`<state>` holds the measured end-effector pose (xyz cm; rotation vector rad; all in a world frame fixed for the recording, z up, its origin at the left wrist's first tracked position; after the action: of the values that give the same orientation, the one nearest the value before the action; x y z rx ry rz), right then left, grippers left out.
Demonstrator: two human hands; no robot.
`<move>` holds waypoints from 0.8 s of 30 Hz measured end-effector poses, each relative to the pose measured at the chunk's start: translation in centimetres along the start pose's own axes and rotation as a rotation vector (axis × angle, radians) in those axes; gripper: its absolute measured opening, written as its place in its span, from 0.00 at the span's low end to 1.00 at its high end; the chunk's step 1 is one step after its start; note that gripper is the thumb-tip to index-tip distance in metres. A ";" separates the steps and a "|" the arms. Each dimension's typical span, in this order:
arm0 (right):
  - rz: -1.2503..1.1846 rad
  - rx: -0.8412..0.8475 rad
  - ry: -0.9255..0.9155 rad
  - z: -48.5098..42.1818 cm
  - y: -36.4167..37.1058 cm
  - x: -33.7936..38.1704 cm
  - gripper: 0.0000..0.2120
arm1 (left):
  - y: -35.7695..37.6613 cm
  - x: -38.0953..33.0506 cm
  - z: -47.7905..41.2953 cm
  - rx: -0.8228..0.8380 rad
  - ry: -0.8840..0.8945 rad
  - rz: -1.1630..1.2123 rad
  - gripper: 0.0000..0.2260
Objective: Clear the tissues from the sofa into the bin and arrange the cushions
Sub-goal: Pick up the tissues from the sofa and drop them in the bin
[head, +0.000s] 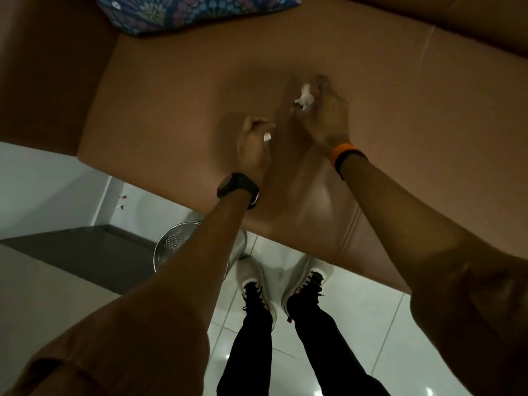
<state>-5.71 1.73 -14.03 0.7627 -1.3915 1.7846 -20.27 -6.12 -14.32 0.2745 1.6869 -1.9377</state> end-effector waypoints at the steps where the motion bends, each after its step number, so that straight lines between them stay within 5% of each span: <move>1: 0.081 0.016 -0.014 -0.7 0.5 0.2 0.11 | -0.1 0.3 -0.5 0.000 -0.024 0.018 0.14; 3: 0.152 0.032 -0.012 -0.6 1.1 0.6 0.01 | -0.9 0.9 -0.4 -0.033 -0.057 0.069 0.12; 8: -0.026 0.123 -0.012 7.1 4.9 2.8 0.04 | -3.7 4.1 4.6 -0.106 -0.128 0.158 0.09; 13: -0.098 0.457 0.044 19.8 14.8 2.0 0.05 | -3.8 14.4 15.7 -0.150 -0.416 0.124 0.08; 18: 0.030 0.754 0.028 27.0 24.3 -1.1 0.05 | 0.7 24.9 22.8 -0.008 -0.655 0.118 0.10; 24: 0.243 0.822 0.073 27.4 32.7 -7.1 0.14 | 7.1 31.3 23.0 0.133 -0.659 0.218 0.13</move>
<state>-28.65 -30.84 -30.76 0.9415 -0.6806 2.5845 -37.87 -37.10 -31.38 -0.1242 1.0551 -1.7199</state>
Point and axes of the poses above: each hand's wrist, its own z-axis away from the middle knuckle, its own y-axis out of the palm, x = y × z, the point moved 7 cm from there along -z, towards the middle knuckle, and after that the axes turned 10 degrees about -z, right-handed, at the moved point
